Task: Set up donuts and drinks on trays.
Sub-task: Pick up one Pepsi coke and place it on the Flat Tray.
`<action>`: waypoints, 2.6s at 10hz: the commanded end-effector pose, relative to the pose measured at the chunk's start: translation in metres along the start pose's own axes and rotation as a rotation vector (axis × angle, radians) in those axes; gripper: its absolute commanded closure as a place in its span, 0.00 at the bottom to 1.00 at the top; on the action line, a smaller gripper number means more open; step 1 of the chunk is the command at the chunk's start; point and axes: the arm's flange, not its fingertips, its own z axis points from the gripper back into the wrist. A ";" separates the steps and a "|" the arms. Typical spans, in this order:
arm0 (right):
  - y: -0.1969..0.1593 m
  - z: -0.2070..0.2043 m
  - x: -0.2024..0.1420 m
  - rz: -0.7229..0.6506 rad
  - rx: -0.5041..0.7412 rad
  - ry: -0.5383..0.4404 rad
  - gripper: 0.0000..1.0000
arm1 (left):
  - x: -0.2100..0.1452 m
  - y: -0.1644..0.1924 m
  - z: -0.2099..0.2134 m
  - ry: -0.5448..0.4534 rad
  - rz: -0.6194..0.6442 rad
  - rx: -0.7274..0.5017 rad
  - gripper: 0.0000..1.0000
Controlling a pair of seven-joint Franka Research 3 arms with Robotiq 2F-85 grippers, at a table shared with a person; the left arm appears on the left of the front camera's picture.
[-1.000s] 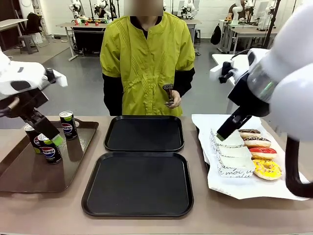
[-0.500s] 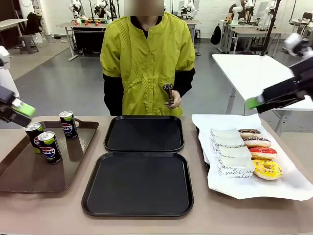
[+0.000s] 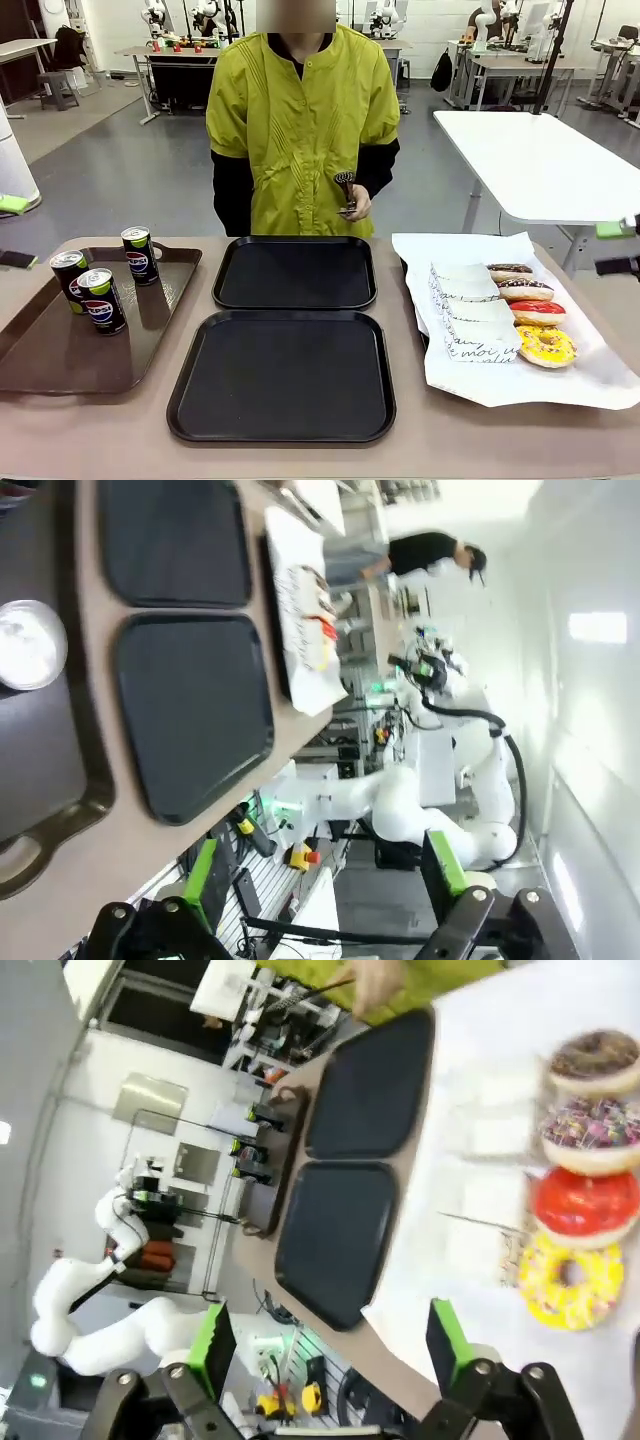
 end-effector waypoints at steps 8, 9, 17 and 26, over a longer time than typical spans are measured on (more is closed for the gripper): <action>-0.022 0.031 -0.067 -0.053 0.086 -0.010 0.00 | -0.014 0.030 0.069 -0.112 0.014 0.006 0.00; -0.023 0.038 -0.068 -0.064 0.059 -0.050 0.00 | -0.015 0.028 0.069 -0.117 -0.002 0.014 0.00; -0.027 0.066 -0.055 -0.081 0.059 -0.084 0.00 | -0.012 0.027 0.067 -0.127 0.020 0.005 0.00; -0.027 0.066 -0.055 -0.081 0.059 -0.084 0.00 | -0.012 0.027 0.067 -0.127 0.020 0.005 0.00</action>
